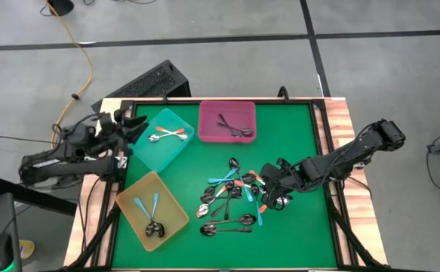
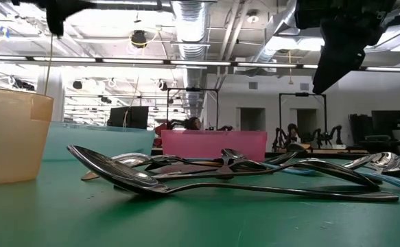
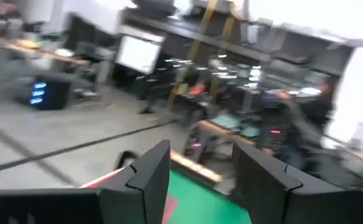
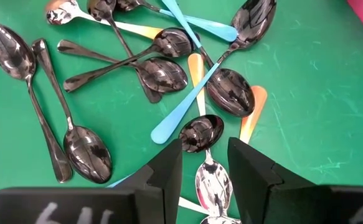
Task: Sort silverware by color (type)
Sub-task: Put the blue spoon into the orange bin
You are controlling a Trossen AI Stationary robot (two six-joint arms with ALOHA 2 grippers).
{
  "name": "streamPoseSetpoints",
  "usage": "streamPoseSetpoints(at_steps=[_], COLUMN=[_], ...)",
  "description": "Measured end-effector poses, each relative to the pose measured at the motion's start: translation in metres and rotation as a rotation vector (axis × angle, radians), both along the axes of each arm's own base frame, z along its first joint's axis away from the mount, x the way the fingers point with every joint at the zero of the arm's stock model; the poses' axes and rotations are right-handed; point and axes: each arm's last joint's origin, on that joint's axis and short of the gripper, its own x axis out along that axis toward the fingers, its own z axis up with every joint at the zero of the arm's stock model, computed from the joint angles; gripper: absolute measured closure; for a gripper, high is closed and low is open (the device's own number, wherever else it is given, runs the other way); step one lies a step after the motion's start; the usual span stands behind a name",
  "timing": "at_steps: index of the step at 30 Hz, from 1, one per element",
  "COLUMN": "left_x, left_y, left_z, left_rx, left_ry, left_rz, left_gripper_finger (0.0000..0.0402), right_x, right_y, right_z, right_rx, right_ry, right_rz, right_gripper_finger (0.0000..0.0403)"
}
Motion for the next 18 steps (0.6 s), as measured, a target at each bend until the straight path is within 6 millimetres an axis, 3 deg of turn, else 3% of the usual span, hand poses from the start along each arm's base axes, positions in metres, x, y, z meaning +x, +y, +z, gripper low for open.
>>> streamPoseSetpoints(at_steps=[3,10,18], left_x=[0.003,0.008,-0.013], left_y=[-0.010,-0.036,-0.037], left_z=[-0.001,0.000,0.003], left_rx=[0.045,0.277,0.329], left_ry=[0.025,0.029,-0.054], left_rz=[-0.130,-0.610,-0.674], left_gripper_finger=[0.0243,0.0243,0.0243], right_x=[0.000,0.000,0.001], right_y=[-0.001,-0.001,-0.003], right_z=[0.000,0.000,0.001], right_rx=[-0.025,-0.048,-0.043], right_ry=[-0.006,-0.013,-0.019], right_rz=[0.000,-0.003,-0.012], right_gripper_finger=[0.0265,0.0265,0.0265])
